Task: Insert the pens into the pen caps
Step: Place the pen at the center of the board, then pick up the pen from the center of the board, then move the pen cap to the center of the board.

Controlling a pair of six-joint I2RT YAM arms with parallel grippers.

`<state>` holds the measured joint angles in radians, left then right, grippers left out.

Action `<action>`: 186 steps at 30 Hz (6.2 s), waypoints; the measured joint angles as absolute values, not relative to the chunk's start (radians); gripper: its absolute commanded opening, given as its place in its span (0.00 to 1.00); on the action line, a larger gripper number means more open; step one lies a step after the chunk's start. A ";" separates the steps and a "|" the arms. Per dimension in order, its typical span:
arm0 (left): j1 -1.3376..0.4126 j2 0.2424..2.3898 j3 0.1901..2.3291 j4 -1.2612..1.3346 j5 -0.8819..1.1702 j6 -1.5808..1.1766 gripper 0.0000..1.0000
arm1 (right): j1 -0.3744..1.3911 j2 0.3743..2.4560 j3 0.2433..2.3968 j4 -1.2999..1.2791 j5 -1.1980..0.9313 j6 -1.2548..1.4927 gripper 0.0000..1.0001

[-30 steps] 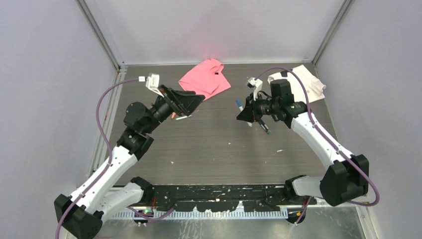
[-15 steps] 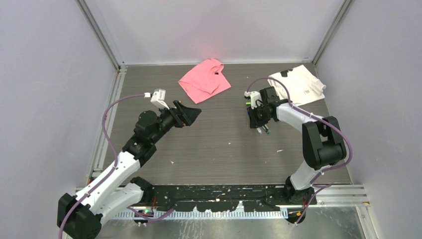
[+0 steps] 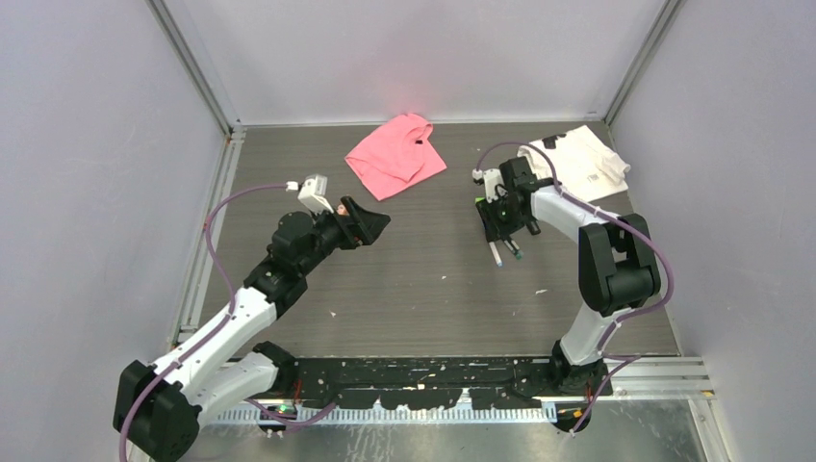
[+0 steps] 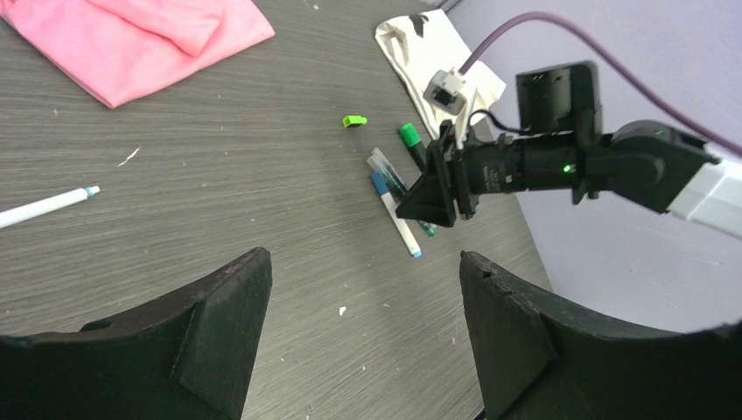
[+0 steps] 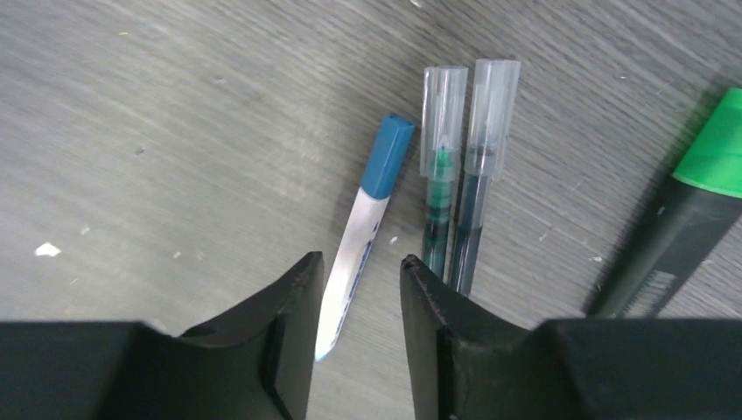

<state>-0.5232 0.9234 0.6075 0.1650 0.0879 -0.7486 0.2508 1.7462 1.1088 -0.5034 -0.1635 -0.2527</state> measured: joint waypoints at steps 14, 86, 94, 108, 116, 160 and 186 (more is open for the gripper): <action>-0.508 1.204 0.913 -0.250 0.107 -0.346 0.84 | 0.081 1.517 1.313 -0.767 -0.730 -0.264 0.67; -0.386 1.626 1.094 -0.405 0.241 -0.138 0.01 | -0.031 1.497 1.100 -0.699 -0.998 -0.153 0.68; -0.399 1.389 0.794 0.190 0.394 -0.640 0.01 | -0.014 1.474 1.070 -0.671 -1.031 -0.133 0.68; -0.504 1.264 0.703 0.138 0.372 -0.657 0.01 | -0.007 1.900 1.692 -1.206 -0.842 -1.195 0.53; -0.509 1.122 0.636 0.051 0.288 -0.617 0.01 | 0.022 2.133 1.818 -1.240 -0.749 -1.473 0.59; -0.509 1.178 0.640 0.002 0.268 -0.590 0.01 | 0.144 2.324 1.986 -1.089 -0.589 -1.704 0.56; -0.509 1.204 0.640 0.003 0.272 -0.594 0.01 | 0.181 2.386 2.046 -1.078 -0.525 -1.700 0.08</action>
<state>-0.5095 1.2041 0.6395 0.0032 0.2722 -0.5938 0.1814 2.3863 2.0460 -1.0779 -0.5247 -1.7000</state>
